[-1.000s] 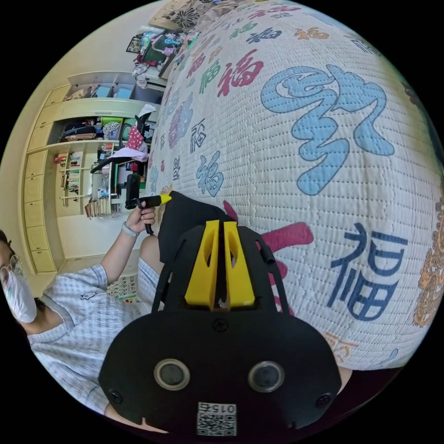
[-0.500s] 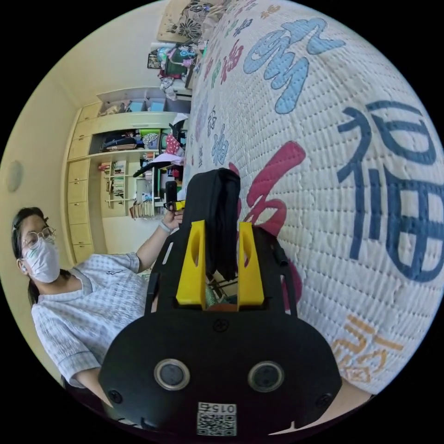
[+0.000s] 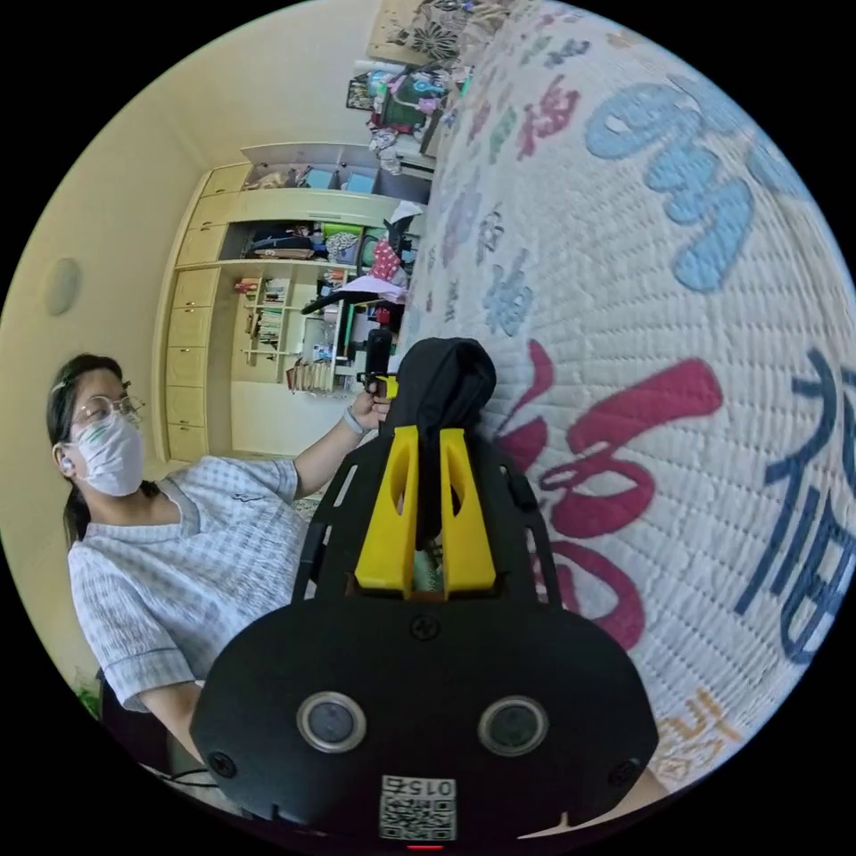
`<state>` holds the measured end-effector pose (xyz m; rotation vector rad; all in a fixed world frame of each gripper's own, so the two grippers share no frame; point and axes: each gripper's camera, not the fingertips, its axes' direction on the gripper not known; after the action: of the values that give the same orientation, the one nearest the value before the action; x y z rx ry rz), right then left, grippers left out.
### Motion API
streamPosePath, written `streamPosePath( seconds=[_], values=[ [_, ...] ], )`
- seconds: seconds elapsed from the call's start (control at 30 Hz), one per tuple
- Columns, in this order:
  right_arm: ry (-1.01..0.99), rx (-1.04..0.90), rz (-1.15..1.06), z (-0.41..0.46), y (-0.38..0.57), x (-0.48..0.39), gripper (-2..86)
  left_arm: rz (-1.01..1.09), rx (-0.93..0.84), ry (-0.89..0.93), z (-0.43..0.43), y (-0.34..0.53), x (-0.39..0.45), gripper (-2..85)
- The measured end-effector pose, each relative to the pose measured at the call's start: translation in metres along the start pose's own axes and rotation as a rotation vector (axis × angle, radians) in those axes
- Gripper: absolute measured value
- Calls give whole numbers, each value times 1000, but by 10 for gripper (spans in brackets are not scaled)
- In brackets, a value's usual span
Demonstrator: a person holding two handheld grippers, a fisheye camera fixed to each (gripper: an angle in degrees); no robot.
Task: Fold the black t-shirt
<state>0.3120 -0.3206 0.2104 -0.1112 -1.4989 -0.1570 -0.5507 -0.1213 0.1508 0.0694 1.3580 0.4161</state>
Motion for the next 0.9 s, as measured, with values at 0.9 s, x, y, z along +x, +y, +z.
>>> streamPosePath(
  seconds=[0.9],
  values=[
    [36, -420, -94, 382, -138, -149, 48, -170, 496, -139, -287, 213, 18, 24]
  ],
)
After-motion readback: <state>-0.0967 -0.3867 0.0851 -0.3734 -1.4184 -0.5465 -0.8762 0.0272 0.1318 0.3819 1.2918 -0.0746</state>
